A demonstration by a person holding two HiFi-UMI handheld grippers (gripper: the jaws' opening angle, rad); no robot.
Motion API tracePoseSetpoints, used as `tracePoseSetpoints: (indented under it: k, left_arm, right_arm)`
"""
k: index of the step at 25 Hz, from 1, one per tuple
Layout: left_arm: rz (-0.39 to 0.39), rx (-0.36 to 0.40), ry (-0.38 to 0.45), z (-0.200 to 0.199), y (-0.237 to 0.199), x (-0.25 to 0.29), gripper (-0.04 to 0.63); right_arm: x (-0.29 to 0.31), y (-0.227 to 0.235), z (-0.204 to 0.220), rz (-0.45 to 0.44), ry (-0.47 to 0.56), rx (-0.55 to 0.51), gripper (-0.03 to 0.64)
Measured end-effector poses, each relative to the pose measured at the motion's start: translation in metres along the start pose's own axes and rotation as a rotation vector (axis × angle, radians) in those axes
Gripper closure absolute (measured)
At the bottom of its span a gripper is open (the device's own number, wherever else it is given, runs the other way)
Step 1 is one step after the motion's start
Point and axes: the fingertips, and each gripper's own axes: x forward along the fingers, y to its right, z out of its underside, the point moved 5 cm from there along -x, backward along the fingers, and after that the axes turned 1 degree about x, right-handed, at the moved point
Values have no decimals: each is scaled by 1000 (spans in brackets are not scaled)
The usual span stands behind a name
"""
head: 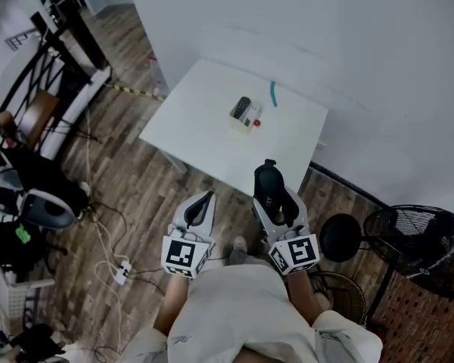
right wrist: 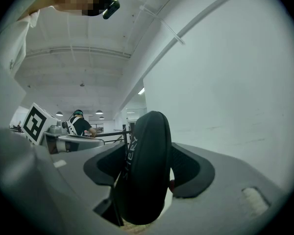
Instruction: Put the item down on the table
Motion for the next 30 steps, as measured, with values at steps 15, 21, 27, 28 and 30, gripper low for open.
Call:
tracePoseSetpoints:
  k: [15,21,27,28,30]
  left_arm:
    - [6,27,14,-6,-28,73,578]
    - [42,7,10,-7,-49,96,577]
    - [109,-10,-10,-7,-78,131,578]
    - [121,-12,-12,-8,-84,137,578]
    - [153,-13,-12,-5,-95,149,577]
  right_arm:
    - [63,56,-4,-1,0,15,336]
    - [85,63,-7,36,-12,7,336]
    - [117,73,-7,105,-23,5,336]
    - [123,75,-6,118,-24,9,337]
    - [135,78,-4,148,-28,13,336]
